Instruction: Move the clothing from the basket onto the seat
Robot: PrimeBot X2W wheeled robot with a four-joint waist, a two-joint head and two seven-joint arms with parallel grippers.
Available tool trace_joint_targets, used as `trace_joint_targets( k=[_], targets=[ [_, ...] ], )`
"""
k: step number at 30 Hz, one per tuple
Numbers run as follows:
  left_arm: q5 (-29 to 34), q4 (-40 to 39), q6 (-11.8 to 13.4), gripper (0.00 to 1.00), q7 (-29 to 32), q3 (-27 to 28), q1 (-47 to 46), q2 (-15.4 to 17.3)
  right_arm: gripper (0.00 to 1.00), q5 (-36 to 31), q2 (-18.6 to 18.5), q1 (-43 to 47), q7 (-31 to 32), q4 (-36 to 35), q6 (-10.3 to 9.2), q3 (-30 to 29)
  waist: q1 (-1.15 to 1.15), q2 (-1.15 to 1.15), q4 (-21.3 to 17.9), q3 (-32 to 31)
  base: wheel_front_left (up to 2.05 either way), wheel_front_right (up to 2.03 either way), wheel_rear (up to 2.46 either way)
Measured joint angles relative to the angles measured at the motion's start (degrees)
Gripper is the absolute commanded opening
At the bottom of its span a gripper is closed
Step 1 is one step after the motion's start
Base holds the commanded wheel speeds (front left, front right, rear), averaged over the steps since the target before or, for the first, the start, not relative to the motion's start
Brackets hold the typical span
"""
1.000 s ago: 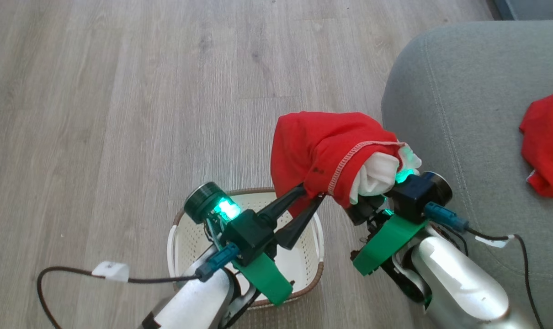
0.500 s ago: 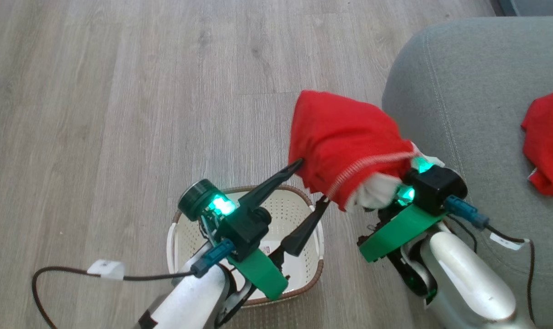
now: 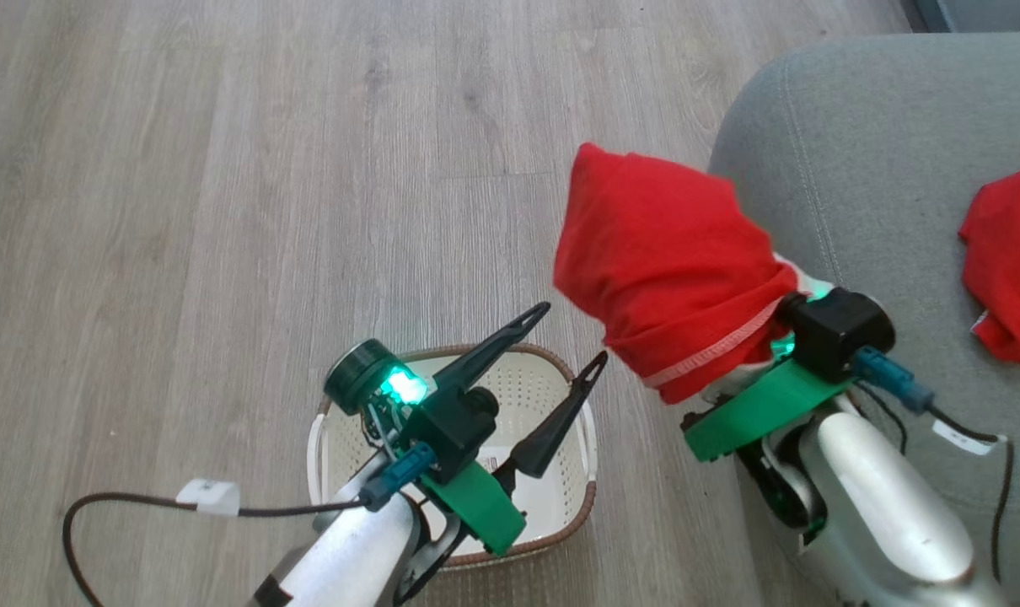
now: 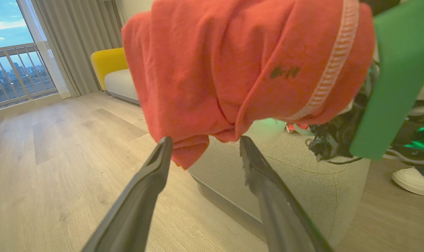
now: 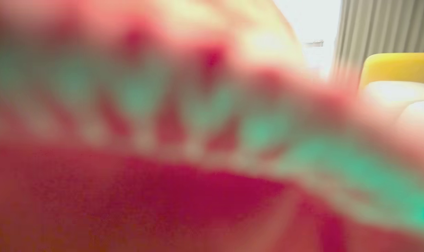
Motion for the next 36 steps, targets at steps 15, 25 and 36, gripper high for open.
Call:
trace_joint_targets(
  k=[15, 25, 36],
  targets=[
    [1.66, 1.96, 0.0, 1.0, 0.02, 1.68, 2.4, 0.33, 0.0, 3.5, -0.68, 0.93, 0.0, -1.52, 0.0, -6.64, 0.0, 0.0, -0.17, -0.86, 0.0, 0.0, 0.0],
    [2.3, 2.64, 0.0, 1.0, 0.02, 1.63, 4.3, 1.01, 0.0, 4.3, -1.25, 5.11, 0.0, -2.45, -0.01, -12.07, 0.0, 0.0, -1.6, -0.39, 0.0, 0.0, 0.0],
    [-2.23, 3.72, -0.01, 1.0, 0.03, -0.82, 6.21, 0.96, 0.0, 3.87, -0.94, 11.47, 0.0, -2.54, -0.01, -17.47, 0.0, 0.0, -2.41, -1.39, 0.0, 0.0, 0.0]
  ],
)
